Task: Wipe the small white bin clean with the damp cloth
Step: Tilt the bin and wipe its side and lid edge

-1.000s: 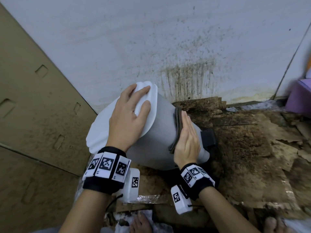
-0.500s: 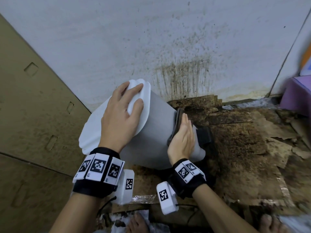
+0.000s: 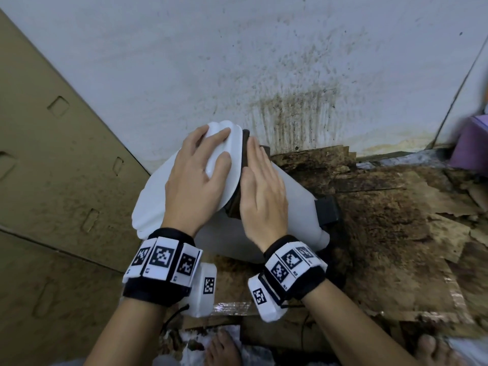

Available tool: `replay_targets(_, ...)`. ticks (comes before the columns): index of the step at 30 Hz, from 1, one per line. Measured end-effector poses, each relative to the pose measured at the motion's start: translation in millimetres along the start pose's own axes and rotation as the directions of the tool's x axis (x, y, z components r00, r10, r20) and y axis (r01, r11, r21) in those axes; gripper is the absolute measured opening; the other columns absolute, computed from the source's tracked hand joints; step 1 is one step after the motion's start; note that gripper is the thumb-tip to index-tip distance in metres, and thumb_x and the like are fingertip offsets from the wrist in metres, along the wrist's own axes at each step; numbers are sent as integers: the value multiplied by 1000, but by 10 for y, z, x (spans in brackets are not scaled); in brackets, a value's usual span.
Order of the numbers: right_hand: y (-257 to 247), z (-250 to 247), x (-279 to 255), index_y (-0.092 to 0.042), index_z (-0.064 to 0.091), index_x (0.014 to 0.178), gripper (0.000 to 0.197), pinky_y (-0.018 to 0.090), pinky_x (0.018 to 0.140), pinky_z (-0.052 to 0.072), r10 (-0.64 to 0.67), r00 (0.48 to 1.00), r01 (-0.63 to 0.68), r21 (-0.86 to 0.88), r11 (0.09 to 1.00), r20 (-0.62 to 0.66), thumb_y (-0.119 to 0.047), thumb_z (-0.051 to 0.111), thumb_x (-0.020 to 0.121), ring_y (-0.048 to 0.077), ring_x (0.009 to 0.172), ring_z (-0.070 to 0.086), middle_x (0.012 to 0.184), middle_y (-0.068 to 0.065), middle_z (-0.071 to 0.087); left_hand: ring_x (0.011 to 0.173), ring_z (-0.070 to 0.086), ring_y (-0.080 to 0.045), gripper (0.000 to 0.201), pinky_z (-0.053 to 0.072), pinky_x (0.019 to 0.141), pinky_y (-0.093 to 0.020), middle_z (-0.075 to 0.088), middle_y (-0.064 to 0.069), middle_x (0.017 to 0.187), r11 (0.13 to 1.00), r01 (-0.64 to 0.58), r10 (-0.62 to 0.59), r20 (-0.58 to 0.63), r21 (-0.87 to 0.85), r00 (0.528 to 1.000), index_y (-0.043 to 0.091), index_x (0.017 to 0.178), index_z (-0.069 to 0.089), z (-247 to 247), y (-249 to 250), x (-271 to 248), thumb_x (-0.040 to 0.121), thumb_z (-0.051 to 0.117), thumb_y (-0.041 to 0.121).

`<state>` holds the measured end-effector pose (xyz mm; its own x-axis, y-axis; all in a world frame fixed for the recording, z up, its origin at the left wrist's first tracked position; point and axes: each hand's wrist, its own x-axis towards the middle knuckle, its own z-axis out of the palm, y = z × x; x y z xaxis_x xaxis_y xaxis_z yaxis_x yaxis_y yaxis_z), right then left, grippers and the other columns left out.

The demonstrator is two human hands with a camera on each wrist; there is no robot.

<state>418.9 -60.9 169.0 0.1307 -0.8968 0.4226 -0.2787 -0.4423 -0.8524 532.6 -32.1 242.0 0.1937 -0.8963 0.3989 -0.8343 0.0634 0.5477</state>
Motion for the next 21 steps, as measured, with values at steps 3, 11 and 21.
replay_targets(3,217,-34,-76,-17,28,157,55,41,121,27,-39,995,37,-21,999,-86,-32,21,105,8,151,21,163,-6,28,141,36,-3,45,35,104,-31,37,17,154,1000,-12,12,14,-5,1000,45,139,53,26,22,-8,97,40,49)
replay_targets(11,1204,-257,-507,-18,36,155,60,42,121,26,214,963,-223,-39,974,-162,-43,17,103,7,150,25,160,-8,33,140,38,-3,42,35,103,-35,40,19,151,999,31,-31,1,-30,1000,48,136,55,-42,-34,24,96,41,47)
replay_targets(21,776,-87,-353,-19,28,157,79,28,125,8,399,895,-406,4,914,-201,-49,1,89,5,151,16,163,-7,26,138,38,-3,42,38,98,-35,39,18,152,1000,17,-17,-17,-4,1000,47,137,54,8,15,21,97,40,45)
